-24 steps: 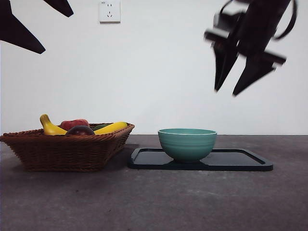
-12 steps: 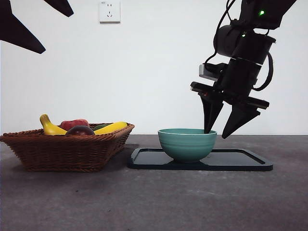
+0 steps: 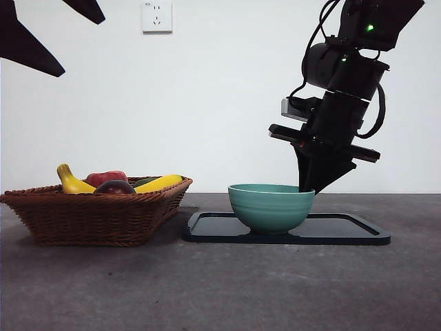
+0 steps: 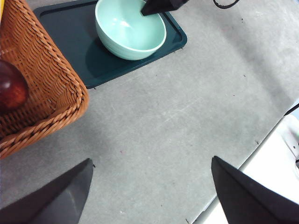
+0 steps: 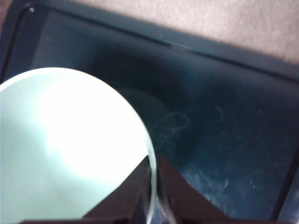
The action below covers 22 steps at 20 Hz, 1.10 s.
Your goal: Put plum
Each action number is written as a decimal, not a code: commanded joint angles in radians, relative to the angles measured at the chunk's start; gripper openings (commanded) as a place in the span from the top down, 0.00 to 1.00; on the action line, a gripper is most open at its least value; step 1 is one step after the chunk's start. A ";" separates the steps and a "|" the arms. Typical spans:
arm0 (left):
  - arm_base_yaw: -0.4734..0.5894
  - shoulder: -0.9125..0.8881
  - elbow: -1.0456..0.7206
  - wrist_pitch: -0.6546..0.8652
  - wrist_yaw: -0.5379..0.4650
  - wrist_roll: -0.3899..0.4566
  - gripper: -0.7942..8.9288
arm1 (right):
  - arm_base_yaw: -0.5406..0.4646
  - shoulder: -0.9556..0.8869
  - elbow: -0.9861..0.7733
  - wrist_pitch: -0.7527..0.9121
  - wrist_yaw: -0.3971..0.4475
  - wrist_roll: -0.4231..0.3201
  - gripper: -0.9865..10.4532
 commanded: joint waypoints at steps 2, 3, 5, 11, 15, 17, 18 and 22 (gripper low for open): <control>-0.005 0.005 0.021 0.003 0.008 0.012 0.50 | 0.005 -0.056 0.029 0.027 -0.001 0.014 0.91; -0.005 0.005 0.021 0.002 0.008 0.012 0.50 | 0.005 -0.083 0.030 0.026 -0.001 0.013 0.91; -0.005 0.005 0.021 0.003 0.008 0.013 0.50 | 0.005 -0.148 0.030 0.004 -0.002 0.011 0.91; -0.005 0.005 0.021 0.003 0.009 0.012 0.50 | 0.006 -0.364 0.030 -0.171 -0.068 -0.026 0.91; -0.005 0.005 0.021 0.003 0.009 0.013 0.50 | 0.035 -0.504 0.011 -0.271 -0.072 -0.041 0.91; -0.005 0.005 0.021 0.003 0.009 0.013 0.50 | 0.061 -0.570 -0.024 -0.284 -0.071 -0.044 0.91; -0.005 0.005 0.021 0.003 0.009 0.013 0.50 | 0.076 -0.600 -0.051 -0.281 -0.071 -0.044 0.91; -0.005 0.005 0.021 0.003 0.009 0.013 0.50 | 0.137 -0.684 -0.206 -0.246 -0.037 -0.038 0.91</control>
